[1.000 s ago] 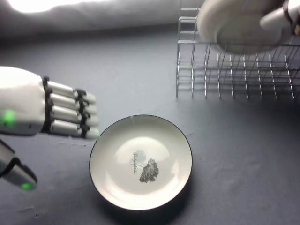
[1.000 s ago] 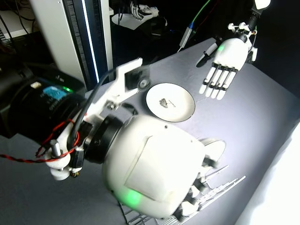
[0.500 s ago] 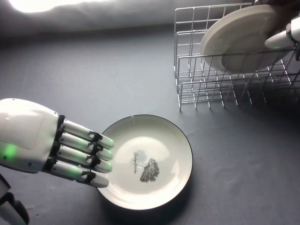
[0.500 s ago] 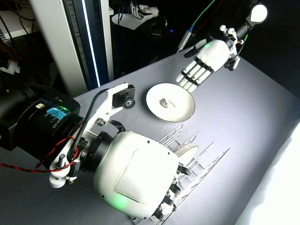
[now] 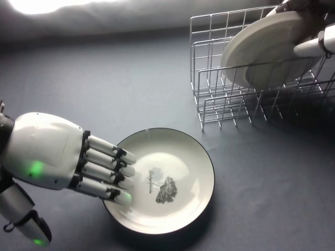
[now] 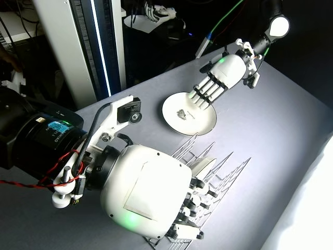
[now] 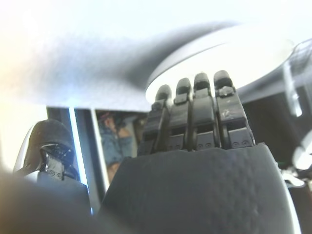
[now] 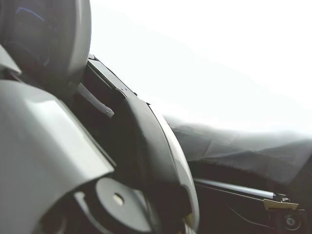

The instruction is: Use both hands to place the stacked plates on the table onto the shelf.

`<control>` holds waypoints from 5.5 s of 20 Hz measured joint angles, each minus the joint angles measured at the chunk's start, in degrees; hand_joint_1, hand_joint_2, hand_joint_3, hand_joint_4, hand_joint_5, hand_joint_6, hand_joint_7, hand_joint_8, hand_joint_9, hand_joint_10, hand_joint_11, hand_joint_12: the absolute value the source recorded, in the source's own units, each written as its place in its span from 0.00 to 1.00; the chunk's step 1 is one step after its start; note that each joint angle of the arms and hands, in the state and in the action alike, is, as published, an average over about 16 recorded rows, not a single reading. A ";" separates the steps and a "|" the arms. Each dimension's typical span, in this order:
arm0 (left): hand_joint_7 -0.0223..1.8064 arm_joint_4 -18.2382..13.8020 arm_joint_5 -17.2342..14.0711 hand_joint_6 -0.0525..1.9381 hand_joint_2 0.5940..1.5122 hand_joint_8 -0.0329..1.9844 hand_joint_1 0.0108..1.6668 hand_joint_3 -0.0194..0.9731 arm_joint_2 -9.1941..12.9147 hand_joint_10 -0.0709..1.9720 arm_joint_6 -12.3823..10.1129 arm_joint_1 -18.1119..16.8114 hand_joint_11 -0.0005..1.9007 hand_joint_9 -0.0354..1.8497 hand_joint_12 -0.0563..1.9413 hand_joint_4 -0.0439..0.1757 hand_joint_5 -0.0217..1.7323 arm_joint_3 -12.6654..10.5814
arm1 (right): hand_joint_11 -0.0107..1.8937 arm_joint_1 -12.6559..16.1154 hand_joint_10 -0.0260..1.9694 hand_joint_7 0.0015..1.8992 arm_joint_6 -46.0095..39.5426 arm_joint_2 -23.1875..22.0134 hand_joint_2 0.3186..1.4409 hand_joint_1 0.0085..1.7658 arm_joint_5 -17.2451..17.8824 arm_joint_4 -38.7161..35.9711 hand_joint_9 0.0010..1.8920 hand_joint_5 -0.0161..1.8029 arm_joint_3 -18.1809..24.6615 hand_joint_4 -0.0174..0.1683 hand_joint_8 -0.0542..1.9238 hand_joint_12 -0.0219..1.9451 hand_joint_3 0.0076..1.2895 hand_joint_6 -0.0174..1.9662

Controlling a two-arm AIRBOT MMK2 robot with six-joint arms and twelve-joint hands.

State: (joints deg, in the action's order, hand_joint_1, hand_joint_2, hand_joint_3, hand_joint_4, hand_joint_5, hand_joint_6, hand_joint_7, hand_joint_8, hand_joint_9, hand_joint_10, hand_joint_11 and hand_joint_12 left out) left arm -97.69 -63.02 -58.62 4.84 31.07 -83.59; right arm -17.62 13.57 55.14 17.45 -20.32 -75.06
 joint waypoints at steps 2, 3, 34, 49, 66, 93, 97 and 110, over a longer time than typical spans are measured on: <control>0.03 -0.52 0.80 0.03 0.57 0.02 0.01 0.03 -0.49 0.04 -0.04 -0.04 0.01 0.03 0.03 0.20 0.03 -0.54 | 0.14 0.17 0.15 0.36 0.16 0.11 0.65 0.63 -0.03 -1.37 0.47 0.34 -0.14 0.05 0.13 0.60 0.00 0.15; 0.03 -0.75 1.14 0.03 0.57 0.02 0.01 0.03 -0.70 0.04 -0.08 -0.06 0.01 0.03 0.03 0.20 0.03 -0.84 | 0.12 0.33 0.15 0.34 0.26 0.17 0.65 0.62 -0.05 -2.12 0.46 0.32 -0.19 0.05 0.10 0.59 0.00 0.11; 0.02 0.63 1.26 0.02 0.56 0.02 0.01 0.03 -0.99 0.04 -0.75 4.86 0.01 0.03 0.02 0.18 0.01 -3.07 | 0.02 4.79 0.02 0.01 2.22 1.10 0.63 0.46 17.85 -44.32 0.02 0.03 4.25 0.13 0.04 0.16 0.00 0.01; 0.01 5.39 3.17 0.01 0.57 0.01 0.01 0.03 -0.47 0.03 0.99 10.50 0.01 0.02 0.02 0.15 0.01 -1.63 | 0.02 0.79 0.02 0.01 3.09 3.41 0.60 0.49 19.76 -56.75 0.01 0.02 12.65 0.12 0.04 0.05 0.00 0.01; 0.01 6.21 2.82 0.01 0.57 0.01 0.01 0.03 -0.65 0.03 1.49 10.93 0.01 0.02 0.02 0.16 0.01 -2.03 | 0.02 -4.45 0.02 0.02 3.37 11.27 0.63 0.60 12.53 -56.19 0.03 0.03 11.85 0.12 0.04 0.24 0.00 0.01; 0.02 5.78 2.56 0.02 0.58 0.01 0.01 0.03 2.12 0.03 0.14 6.13 0.01 0.03 0.03 0.18 0.02 0.34 | 0.37 -5.39 0.35 0.45 5.44 21.09 0.58 0.73 12.14 -54.30 0.46 0.45 5.68 0.07 0.17 0.56 0.00 0.12; 0.03 5.12 3.17 0.03 0.58 0.02 0.01 0.03 5.14 0.04 -0.88 2.23 0.01 0.03 0.03 0.19 0.03 3.25 | 0.42 -5.05 0.48 0.46 5.63 19.91 0.58 0.73 12.77 -54.04 0.47 0.46 5.99 0.08 0.23 0.55 0.00 0.16; 0.03 5.50 9.29 0.03 0.57 0.02 0.01 0.03 14.72 0.04 -3.08 -7.48 0.01 0.03 0.03 0.19 0.04 10.26 | 0.44 -1.18 0.54 0.51 5.86 13.16 0.58 0.74 11.97 -43.91 0.49 0.49 11.00 0.09 0.37 0.53 0.00 0.35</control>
State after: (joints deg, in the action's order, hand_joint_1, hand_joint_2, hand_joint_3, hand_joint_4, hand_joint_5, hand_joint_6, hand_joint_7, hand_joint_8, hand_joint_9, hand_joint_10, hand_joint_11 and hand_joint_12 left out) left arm -92.19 -53.73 -43.90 1.76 23.59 -73.33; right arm -18.80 19.43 68.30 29.42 -64.23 -64.06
